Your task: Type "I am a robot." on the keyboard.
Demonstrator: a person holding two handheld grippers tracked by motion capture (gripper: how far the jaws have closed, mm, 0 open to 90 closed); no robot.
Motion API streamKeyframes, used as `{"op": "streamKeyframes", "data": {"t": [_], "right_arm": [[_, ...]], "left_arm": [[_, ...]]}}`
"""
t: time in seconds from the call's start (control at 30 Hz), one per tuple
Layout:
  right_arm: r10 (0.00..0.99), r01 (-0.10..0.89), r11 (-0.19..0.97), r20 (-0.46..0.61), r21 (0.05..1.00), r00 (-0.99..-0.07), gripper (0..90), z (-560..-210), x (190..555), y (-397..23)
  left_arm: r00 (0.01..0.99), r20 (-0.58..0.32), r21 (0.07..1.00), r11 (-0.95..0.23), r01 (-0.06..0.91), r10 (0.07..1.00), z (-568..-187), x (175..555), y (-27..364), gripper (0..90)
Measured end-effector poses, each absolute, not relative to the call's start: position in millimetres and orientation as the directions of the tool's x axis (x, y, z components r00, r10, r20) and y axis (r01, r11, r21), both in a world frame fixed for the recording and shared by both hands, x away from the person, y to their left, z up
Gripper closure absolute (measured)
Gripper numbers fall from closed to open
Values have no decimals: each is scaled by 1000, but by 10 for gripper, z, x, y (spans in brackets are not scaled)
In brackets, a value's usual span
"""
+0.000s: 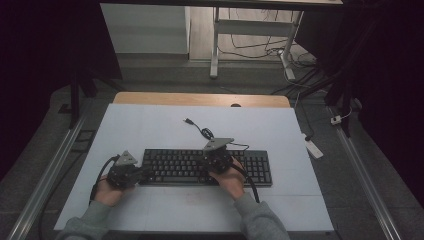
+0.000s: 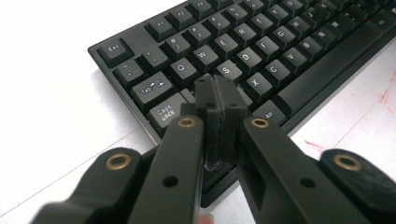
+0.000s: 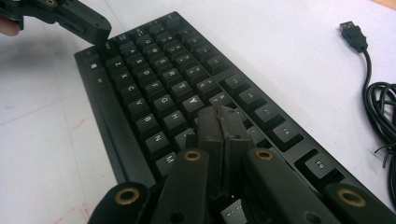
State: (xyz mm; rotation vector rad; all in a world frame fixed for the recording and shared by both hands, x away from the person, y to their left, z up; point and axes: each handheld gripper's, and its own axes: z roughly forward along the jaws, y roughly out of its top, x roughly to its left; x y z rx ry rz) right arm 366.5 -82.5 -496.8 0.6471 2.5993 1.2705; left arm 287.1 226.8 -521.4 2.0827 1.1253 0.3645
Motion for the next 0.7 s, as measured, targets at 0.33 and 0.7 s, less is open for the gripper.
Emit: {"op": "streamKeyframes", "data": {"t": [0.33,0.7], "right_arm": [[463,319,547,38,774,-886,888,-5048,3732,-742],[476,334,557,37,761,-879,888,-5107,3782,-686]], "left_arm": [[578,-76,702,-368,609,812,-5250,2892,2260,887],[580,-70,693,-379,613,811,-5274,2905,2261,887]]}}
